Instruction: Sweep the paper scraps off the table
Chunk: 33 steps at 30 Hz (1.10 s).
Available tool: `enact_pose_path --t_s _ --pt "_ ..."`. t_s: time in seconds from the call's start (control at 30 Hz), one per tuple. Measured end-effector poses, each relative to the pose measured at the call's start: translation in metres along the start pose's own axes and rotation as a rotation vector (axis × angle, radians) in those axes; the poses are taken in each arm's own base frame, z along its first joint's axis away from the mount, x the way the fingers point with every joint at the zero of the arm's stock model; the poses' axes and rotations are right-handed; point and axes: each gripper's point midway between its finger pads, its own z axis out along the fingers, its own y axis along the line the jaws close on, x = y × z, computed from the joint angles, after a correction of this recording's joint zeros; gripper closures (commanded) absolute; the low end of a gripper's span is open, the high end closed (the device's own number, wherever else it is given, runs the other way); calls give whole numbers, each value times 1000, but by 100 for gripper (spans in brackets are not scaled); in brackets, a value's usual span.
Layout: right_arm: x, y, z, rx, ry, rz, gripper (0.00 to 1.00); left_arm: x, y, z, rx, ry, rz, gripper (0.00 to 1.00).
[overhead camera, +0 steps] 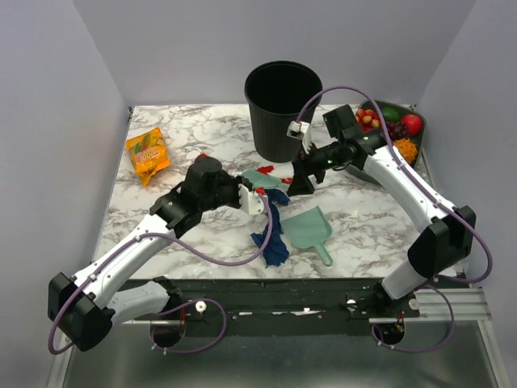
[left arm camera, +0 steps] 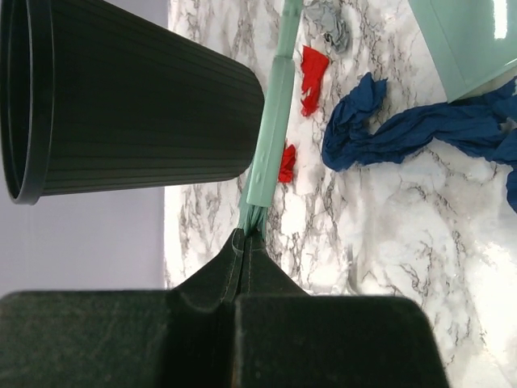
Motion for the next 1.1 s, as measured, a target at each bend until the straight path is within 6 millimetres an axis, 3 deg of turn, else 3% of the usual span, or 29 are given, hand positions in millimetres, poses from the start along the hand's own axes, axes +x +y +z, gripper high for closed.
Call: enact_pose_path --t_s 0.1,0.23,0.4,0.67,0.87,1.1 --pt "-4 5 -16 49 -38 -150 7 -4 3 3 37 11 -62 100" --pt "3 29 -44 108 -124 -411 7 -13 -2 3 121 7 -148 100" --pt "23 43 -58 180 -201 -650 8 -19 -16 3 224 -12 -279 100" --pt "8 30 -54 230 -249 -717 15 -29 -37 -8 339 -44 -404 100" --pt "7 23 -47 224 -240 -725 26 -33 -28 -13 335 -61 -459 100" --pt "2 26 -44 189 -247 -713 46 -35 -23 -12 315 -74 -549 100"
